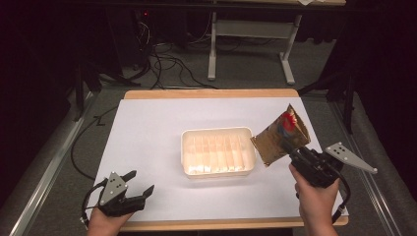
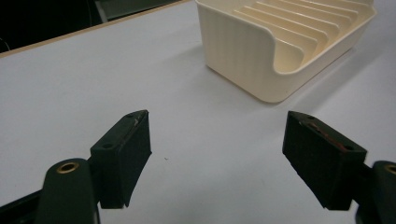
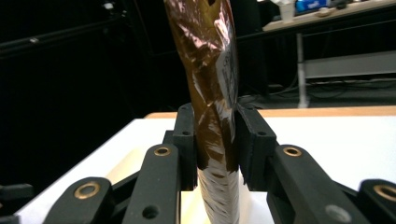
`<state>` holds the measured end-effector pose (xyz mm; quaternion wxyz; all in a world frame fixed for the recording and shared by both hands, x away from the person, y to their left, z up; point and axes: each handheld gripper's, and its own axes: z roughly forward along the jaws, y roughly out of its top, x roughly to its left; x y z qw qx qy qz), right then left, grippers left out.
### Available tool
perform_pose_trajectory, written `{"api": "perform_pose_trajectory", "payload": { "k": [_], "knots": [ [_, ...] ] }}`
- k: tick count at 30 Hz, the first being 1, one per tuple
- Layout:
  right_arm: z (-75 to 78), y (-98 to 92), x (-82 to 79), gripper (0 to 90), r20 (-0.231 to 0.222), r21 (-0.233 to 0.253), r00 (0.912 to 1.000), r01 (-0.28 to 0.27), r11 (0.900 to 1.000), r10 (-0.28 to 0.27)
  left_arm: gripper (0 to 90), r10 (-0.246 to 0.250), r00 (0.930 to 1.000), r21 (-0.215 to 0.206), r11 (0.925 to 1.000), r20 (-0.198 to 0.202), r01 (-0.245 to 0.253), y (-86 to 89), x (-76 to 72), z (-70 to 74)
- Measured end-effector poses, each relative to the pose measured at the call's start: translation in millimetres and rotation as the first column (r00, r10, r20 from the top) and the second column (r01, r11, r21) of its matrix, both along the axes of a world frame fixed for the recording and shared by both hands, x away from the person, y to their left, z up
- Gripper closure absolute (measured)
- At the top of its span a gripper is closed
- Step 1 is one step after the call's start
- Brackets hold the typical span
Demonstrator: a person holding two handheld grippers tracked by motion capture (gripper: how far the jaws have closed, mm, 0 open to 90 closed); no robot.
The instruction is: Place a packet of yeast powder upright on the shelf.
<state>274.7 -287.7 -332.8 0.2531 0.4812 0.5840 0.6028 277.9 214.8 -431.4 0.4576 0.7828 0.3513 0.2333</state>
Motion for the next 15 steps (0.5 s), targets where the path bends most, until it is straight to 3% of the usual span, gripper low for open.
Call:
{"api": "perform_pose_trajectory", "payload": {
  "k": [7, 15],
  "knots": [
    [5.6, 42.0, 13.3, 72.5, -0.017, 0.004, 0.9990, -0.042, 0.999, 0.042, 24.0, -0.002, 1.0000, 0.003, 1.0000, 0.002, 0.002, -1.5, 0.0, -0.1],
    [-1.7, 97.3, 31.6, 72.4, -0.053, 0.007, 0.9971, -0.054, 0.998, 0.055, 24.0, -0.005, 0.9999, -0.009, 0.9999, 0.011, 0.005, -1.3, -0.9, 1.4]
  ]
}}
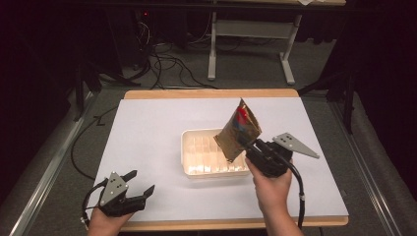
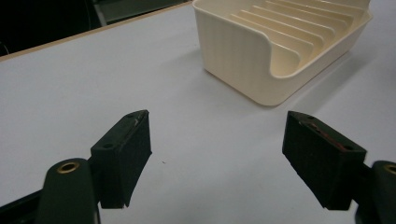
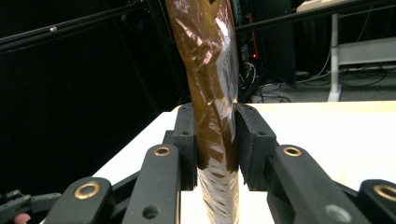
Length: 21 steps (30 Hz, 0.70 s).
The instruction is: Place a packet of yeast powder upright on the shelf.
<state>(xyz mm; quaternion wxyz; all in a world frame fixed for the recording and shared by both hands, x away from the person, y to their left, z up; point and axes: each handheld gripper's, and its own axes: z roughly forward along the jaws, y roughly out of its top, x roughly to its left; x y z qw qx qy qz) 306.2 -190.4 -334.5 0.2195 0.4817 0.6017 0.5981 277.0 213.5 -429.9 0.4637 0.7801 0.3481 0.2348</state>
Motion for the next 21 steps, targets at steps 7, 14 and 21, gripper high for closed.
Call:
{"api": "perform_pose_trajectory", "payload": {
  "k": [7, 14, 21],
  "knots": [
    [-7.4, 44.6, 14.8, 72.5, -0.031, -0.012, 0.9995, 0.011, 1.000, -0.011, 24.0, -0.016, 0.9999, -0.001, 0.9999, 0.005, 0.016, -1.1, -2.1, 0.7],
    [-19.8, 74.3, 28.8, 72.4, -0.075, -0.035, 0.9962, 0.043, 0.998, -0.045, 24.0, -0.034, 0.9994, -0.004, 0.9994, 0.003, 0.034, -1.4, -1.3, 0.9],
    [-33.5, 90.2, 38.1, 72.4, -0.089, -0.081, 0.9908, 0.095, 0.992, -0.102, 24.0, -0.044, 0.9990, -0.011, 0.9990, 0.003, 0.044, -0.6, -1.8, 1.3]
  ]
}}
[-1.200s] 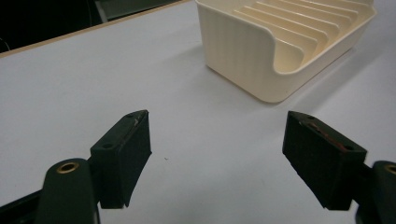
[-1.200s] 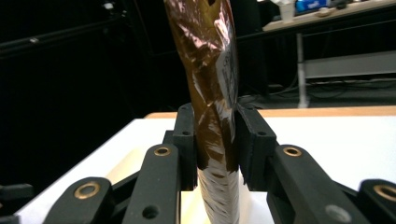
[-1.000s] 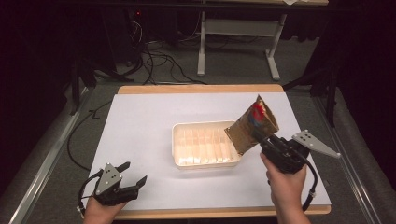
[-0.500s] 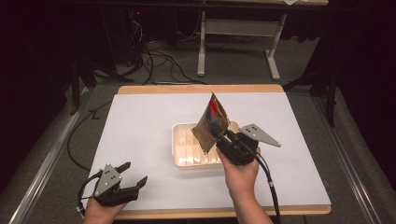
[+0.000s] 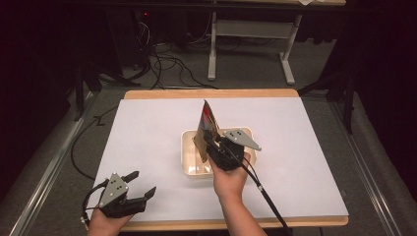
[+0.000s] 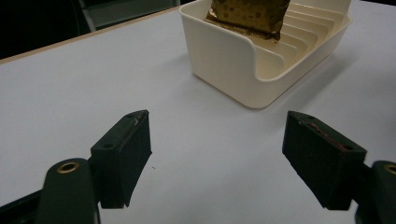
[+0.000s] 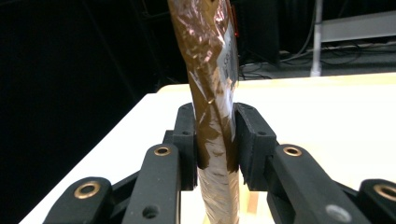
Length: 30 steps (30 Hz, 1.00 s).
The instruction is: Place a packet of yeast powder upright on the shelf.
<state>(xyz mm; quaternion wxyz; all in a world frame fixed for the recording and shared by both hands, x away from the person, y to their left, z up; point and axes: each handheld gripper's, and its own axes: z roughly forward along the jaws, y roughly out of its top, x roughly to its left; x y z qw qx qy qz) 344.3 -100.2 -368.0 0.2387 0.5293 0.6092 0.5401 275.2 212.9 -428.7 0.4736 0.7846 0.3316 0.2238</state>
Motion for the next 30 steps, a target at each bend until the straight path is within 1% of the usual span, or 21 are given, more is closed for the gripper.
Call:
{"api": "perform_pose_trajectory", "payload": {
  "k": [7, 9, 11, 13, 18, 22, 30],
  "knots": [
    [-6.6, 9.5, -0.2, 72.3, 0.005, 0.001, 0.9997, 0.026, 1.000, -0.026, 24.0, 0.000, 1.0000, -0.004, 1.0000, -0.001, 0.000, 0.1, 0.0, 0.3],
    [-4.5, 9.5, -2.2, 72.3, 0.005, 0.021, 0.9998, 0.020, 1.000, -0.021, 24.0, 0.001, 1.0000, -0.001, 1.0000, -0.003, -0.001, -0.2, 0.1, 0.0],
    [-0.6, 9.6, -4.8, 72.3, 0.020, 0.031, 0.9997, 0.015, 0.999, -0.015, 24.0, -0.002, 1.0000, 0.002, 1.0000, -0.002, 0.002, -0.9, 0.0, -0.1],
    [1.2, 9.5, -5.8, 72.4, 0.029, 0.037, 0.9993, 0.021, 0.999, -0.022, 24.0, -0.003, 1.0000, 0.003, 1.0000, -0.004, 0.003, -1.7, -0.1, -0.3],
    [-6.6, 10.0, -3.2, 72.3, 0.009, 0.021, 0.9992, 0.040, 0.999, -0.040, 24.0, -0.003, 1.0000, 0.005, 1.0000, -0.002, 0.003, -2.1, -0.5, -0.4],
    [-9.2, 7.7, -3.3, 72.3, 0.014, 0.006, 0.9983, 0.056, 0.998, -0.057, 24.1, 0.001, 1.0000, 0.003, 1.0000, -0.003, -0.001, -1.3, -0.4, -0.3],
    [-11.5, 8.3, -1.8, 72.3, 0.029, -0.049, 0.9957, 0.089, 0.995, -0.088, 24.1, -0.004, 1.0000, 0.008, 1.0000, -0.003, 0.005, -2.1, -0.2, -0.7]
  ]
}}
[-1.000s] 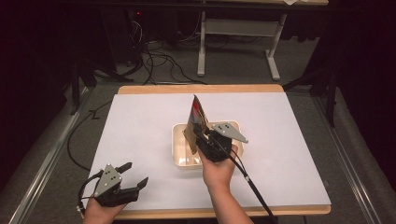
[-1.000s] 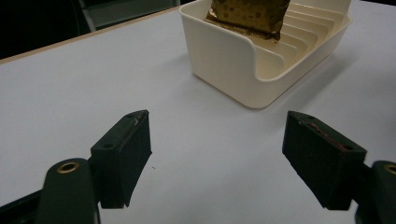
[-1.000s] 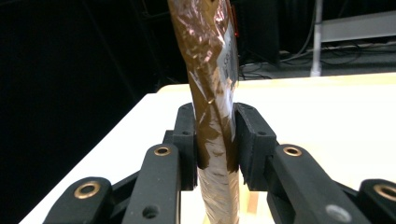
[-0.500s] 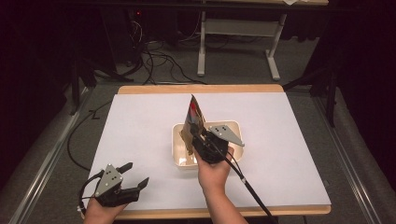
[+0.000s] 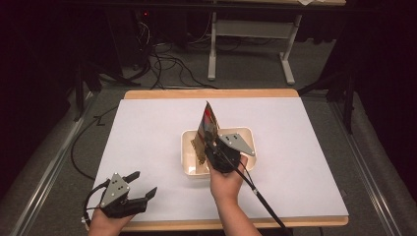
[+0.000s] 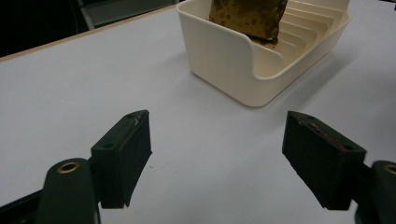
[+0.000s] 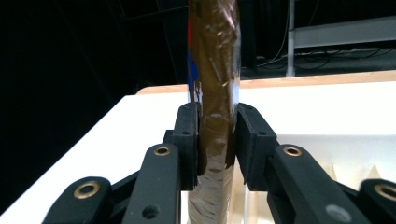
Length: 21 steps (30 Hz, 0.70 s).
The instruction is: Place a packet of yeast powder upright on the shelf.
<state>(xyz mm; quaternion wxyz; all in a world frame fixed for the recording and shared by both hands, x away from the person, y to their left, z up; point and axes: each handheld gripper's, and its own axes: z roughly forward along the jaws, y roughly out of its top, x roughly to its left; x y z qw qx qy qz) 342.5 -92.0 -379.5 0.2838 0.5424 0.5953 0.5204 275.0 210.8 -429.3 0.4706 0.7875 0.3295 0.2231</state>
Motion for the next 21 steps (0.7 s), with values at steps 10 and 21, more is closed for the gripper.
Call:
{"api": "perform_pose_trajectory", "payload": {
  "k": [10, 21],
  "knots": [
    [2.1, -3.8, -3.8, 72.4, 0.009, -0.016, 0.9998, 0.016, 1.000, -0.016, 24.2, 0.002, 1.0000, 0.001, 1.0000, 0.001, -0.002, 0.0, -0.3, 0.3],
    [5.7, 17.6, 2.1, 72.5, -0.010, 0.028, 0.9995, -0.030, 0.999, 0.031, 24.2, 0.006, 1.0000, -0.006, 1.0000, 0.001, -0.006, 1.9, -0.4, 0.8]
  ]
}}
